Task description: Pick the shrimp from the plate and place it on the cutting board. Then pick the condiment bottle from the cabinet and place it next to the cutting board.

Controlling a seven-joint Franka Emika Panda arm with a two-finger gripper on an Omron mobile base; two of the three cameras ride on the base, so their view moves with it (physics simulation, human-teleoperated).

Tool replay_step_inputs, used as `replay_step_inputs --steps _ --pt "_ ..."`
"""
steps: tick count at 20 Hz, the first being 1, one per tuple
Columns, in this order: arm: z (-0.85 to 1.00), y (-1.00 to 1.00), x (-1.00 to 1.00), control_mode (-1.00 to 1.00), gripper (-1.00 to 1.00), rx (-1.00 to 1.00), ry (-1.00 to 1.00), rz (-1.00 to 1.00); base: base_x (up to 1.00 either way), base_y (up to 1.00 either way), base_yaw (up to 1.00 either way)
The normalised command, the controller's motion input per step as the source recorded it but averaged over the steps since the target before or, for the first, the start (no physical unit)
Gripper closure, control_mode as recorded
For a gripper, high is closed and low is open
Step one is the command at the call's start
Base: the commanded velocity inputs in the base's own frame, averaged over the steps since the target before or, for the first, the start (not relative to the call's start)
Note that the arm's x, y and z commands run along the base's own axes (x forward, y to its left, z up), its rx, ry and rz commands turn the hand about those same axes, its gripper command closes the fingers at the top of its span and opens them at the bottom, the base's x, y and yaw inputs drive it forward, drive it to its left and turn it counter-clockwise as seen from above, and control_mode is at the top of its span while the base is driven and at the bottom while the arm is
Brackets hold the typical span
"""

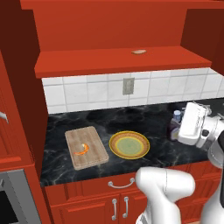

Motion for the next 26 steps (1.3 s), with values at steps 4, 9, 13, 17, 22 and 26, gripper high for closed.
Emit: replay_step_inputs --steps 4,9,13,17,22,26 --pt "-0.18 0.0 0.0 -1.0 1.0 0.0 -0.08 0.0 0.0 0.0 0.0" --pt "-0.1 0.0 0.0 -1.0 1.0 0.0 -0.09 0.0 0.0 0.0 0.0" --pt "-0.14 0.0 0.0 -1.0 1.0 0.01 -0.05 0.0 0.0 0.0 0.0" --pt "-0.19 -0.05 0.0 -1.0 1.0 0.0 0.0 0.0 0.0 0.0 0.0" --pt "-0.18 -0.06 0.0 -1.0 1.0 0.0 0.0 0.0 0.0 0.0 0.0" --pt "-0.14 -0.09 0.0 -1.0 1.0 0.0 0.01 0.0 0.0 0.0 0.0"
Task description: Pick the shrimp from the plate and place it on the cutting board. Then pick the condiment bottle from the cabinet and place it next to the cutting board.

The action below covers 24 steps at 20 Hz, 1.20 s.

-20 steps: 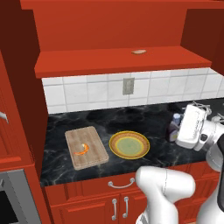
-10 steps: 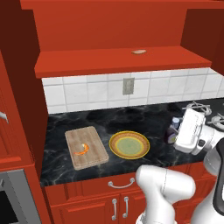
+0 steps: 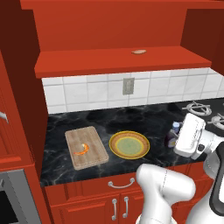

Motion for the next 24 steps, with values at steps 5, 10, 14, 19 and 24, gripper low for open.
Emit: replay_step_inputs --steps 5,10,14,19,24 --pt "-0.12 -0.1 0.0 -1.0 1.0 0.0 0.0 0.0 0.0 0.0 0.0" --pt "-0.13 -0.14 0.0 -1.0 1.0 0.0 0.0 0.0 0.0 0.0 0.0" --pt "-0.19 -0.16 0.0 -1.0 1.0 0.0 0.0 0.0 0.0 0.0 0.0" --pt "-0.18 -0.18 0.0 -1.0 1.0 0.01 0.0 0.0 0.0 0.0 0.0" --pt "-0.16 -0.12 0.03 -1.0 1.0 0.04 0.0 0.0 0.0 0.0 0.0"
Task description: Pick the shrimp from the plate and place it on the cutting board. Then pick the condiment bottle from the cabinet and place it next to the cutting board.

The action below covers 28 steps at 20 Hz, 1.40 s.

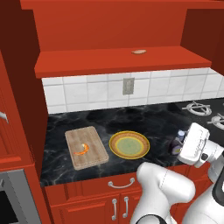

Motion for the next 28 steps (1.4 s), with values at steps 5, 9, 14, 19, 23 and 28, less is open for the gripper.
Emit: replay_step_inputs --steps 5,9,14,19,23,28 --pt "-0.12 -0.05 0.05 -1.0 1.0 0.06 0.0 0.0 0.0 0.0 0.0" --pt "-0.03 0.0 0.08 -1.0 1.0 0.06 0.0 0.0 0.0 0.0 0.0" --pt "-0.03 0.0 0.1 -1.0 1.0 0.06 0.0 0.0 0.0 0.0 0.0" --pt "-0.1 0.0 0.1 -1.0 1.0 0.04 0.0 0.0 0.0 0.0 0.0" --pt "-0.15 0.0 0.12 -1.0 1.0 0.03 0.0 0.0 0.0 0.0 0.0" --pt "-0.21 0.0 0.14 -1.0 1.0 0.01 0.0 0.0 0.0 0.0 0.0"
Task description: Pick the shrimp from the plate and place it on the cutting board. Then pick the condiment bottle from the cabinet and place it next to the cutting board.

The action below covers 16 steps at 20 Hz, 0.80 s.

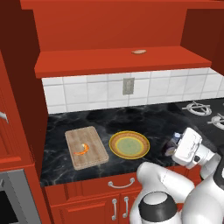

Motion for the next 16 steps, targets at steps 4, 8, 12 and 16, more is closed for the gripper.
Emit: replay_step_inputs --steps 4,8,12,16 --pt "-0.21 0.0 0.16 -1.0 1.0 0.0 0.0 0.0 0.0 0.0 0.0" --pt "-0.18 0.0 0.18 -1.0 1.0 0.0 0.0 0.0 0.0 0.0 0.0" --pt "-0.16 0.0 0.21 -1.0 1.0 0.0 0.0 0.0 0.0 0.0 0.0" --pt "-0.14 0.0 0.23 -1.0 1.0 -0.01 0.0 0.0 0.0 0.0 0.0"
